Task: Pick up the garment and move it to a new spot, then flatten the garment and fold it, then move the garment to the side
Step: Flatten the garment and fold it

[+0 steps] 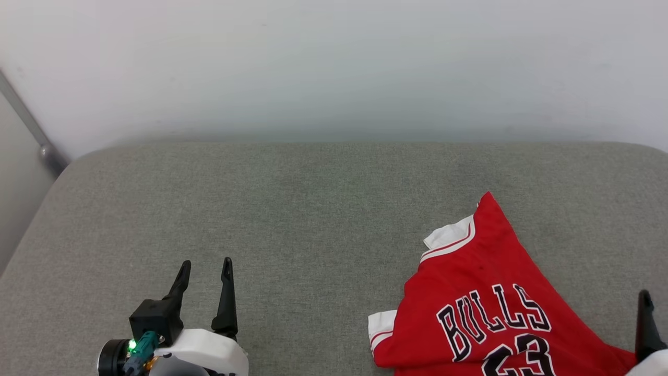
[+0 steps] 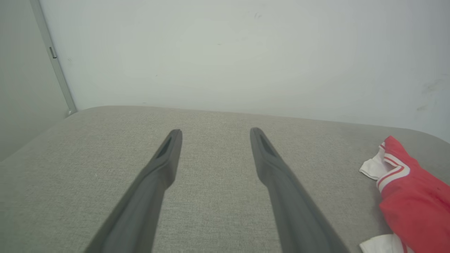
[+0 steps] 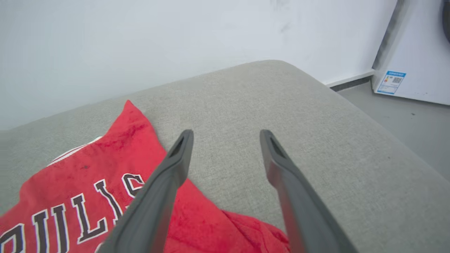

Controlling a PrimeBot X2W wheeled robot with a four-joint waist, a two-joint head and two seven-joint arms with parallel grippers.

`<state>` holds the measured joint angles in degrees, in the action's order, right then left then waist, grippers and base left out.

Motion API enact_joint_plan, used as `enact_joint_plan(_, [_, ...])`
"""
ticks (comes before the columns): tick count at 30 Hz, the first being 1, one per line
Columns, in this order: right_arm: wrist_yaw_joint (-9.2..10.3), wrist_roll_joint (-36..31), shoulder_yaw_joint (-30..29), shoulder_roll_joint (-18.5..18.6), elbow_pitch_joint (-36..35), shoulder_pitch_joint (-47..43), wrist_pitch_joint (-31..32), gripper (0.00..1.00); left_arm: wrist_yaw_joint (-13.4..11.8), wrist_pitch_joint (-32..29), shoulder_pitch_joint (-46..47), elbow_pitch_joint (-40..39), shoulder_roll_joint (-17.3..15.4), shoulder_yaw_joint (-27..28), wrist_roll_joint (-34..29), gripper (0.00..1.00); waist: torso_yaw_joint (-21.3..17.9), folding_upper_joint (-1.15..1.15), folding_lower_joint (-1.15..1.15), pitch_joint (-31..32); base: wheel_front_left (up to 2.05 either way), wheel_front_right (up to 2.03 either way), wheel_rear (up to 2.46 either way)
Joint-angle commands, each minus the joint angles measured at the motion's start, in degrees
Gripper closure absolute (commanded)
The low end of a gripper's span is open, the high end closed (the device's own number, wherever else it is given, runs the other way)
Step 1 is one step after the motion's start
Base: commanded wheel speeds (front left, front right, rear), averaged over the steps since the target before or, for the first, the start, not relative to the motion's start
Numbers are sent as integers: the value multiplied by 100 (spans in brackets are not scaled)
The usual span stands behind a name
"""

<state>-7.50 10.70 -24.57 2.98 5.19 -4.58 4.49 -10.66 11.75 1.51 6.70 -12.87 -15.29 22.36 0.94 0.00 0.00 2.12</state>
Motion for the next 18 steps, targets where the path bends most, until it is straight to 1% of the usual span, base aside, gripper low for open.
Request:
enact_joint_plan(1, [2,-72,105,-7,-65,62,-85,0,-30,-20,-57,-24,-33,14,3,0,3,0,0,17,0,0,0])
enact_joint_plan(4, [2,-201,520,-7,-278,60,-314,0,-51,-66,-109,-45,-53,-3,1,0,15,0,0,68,0,0,0])
enact_joint_plan(10, [2,-377,1399,-9,-706,-100,-436,0,-105,-147,-179,-78,-86,-36,7,0,46,0,0,130,0,0,0])
enact_joint_plan(15, [2,-491,1897,-12,-1031,-213,-427,0,-123,-196,-239,-54,-109,-62,27,0,53,0,0,156,0,0,0])
enact_joint_plan(18, [2,-481,1991,-10,-1174,-309,-363,0,-139,-225,-232,-44,-109,-96,10,0,50,0,0,154,0,0,0])
